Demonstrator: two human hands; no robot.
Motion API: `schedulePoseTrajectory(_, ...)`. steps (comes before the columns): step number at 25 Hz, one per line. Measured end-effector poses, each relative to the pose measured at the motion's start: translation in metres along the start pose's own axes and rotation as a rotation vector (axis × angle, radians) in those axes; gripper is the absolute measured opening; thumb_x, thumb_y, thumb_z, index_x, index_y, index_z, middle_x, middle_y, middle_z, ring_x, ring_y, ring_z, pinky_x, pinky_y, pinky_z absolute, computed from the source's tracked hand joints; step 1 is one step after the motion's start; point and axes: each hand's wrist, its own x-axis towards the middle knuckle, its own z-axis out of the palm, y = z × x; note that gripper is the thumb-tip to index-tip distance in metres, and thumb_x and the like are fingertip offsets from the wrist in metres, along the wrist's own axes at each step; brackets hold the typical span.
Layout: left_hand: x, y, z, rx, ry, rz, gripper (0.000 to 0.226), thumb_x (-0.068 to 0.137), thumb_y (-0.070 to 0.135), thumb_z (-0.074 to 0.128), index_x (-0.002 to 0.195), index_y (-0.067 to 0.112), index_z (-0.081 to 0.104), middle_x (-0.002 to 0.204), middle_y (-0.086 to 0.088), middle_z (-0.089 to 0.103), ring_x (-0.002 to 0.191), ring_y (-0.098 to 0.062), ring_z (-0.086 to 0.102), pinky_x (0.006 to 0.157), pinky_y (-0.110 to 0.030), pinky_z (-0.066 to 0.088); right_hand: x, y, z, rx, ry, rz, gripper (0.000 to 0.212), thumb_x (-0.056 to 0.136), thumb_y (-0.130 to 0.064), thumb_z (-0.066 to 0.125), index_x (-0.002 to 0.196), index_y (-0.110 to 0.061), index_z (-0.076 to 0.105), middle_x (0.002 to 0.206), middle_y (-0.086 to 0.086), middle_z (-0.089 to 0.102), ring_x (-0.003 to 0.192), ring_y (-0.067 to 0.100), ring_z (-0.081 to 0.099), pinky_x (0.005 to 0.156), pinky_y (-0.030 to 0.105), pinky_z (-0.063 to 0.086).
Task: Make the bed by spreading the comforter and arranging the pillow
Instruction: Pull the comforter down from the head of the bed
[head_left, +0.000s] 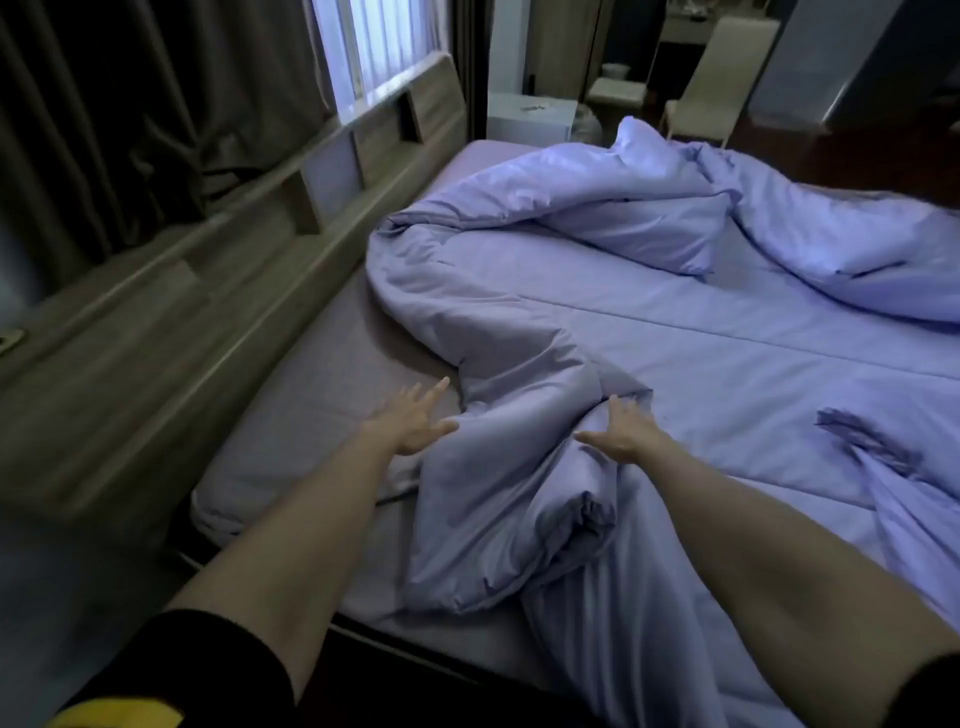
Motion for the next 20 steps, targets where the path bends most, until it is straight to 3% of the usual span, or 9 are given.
schedulePoseTrajectory(7, 0.069, 0.003, 0.048, -0.081, -0.214, -0.022, 0.11, 0.071, 0.069, 0.065, 0.146, 0.049, -0.014, 0.16, -0.017, -0.012, 0.147, -0.042, -0.002, 0.114, -0.06, 0.018, 0.046, -0.012, 0.036, 0.296, -0.04, 0.098, 0.124, 0.073, -0.053, 0.073, 0.152, -0.021, -0.017, 0.16, 0.02, -0.002, 0.148, 0.036, 0.008, 0.117, 0.049, 0.022)
schedulePoseTrajectory(10, 0.087, 0.012, 0.068, -0.123, -0.284, 0.028, 0.107, 0.08, 0.049, 0.069, 0.143, 0.049, -0.017, 0.159, -0.019, -0.012, 0.147, -0.041, 0.001, 0.118, -0.05, 0.019, 0.062, -0.015, 0.048, 0.275, -0.064, 0.157, 0.112, 0.08, -0.038, 0.068, 0.149, -0.035, -0.02, 0.159, 0.021, -0.002, 0.144, 0.042, 0.017, 0.113, 0.053, 0.027)
schedulePoseTrajectory(14, 0.095, 0.017, 0.071, -0.199, -0.309, 0.051, 0.089, 0.091, 0.014, 0.052, 0.146, 0.05, -0.008, 0.155, -0.024, 0.011, 0.141, -0.042, 0.026, 0.114, -0.043, 0.03, 0.068, -0.016, 0.052, 0.236, -0.035, 0.137, 0.09, 0.09, -0.014, 0.046, 0.149, -0.041, -0.016, 0.156, 0.026, 0.008, 0.135, 0.046, 0.032, 0.107, 0.055, 0.035)
schedulePoseTrajectory(16, 0.087, 0.013, 0.066, -0.194, -0.286, 0.068, 0.09, 0.09, 0.007, 0.045, 0.142, 0.056, -0.009, 0.152, -0.02, 0.022, 0.137, -0.043, 0.031, 0.112, -0.045, 0.032, 0.061, -0.017, 0.055, 0.213, 0.004, 0.138, 0.087, 0.09, -0.009, 0.043, 0.151, -0.04, -0.011, 0.155, 0.026, 0.015, 0.136, 0.045, 0.032, 0.108, 0.053, 0.035)
schedulePoseTrajectory(20, 0.063, -0.009, 0.043, -0.123, -0.186, 0.085, 0.086, 0.089, 0.004, 0.04, 0.146, 0.052, -0.002, 0.145, -0.023, 0.035, 0.128, -0.044, 0.042, 0.107, -0.044, 0.037, 0.041, -0.042, 0.058, 0.213, 0.122, 0.104, 0.082, 0.09, -0.01, 0.04, 0.152, -0.038, -0.007, 0.149, 0.024, 0.031, 0.131, 0.043, 0.039, 0.104, 0.053, 0.039)
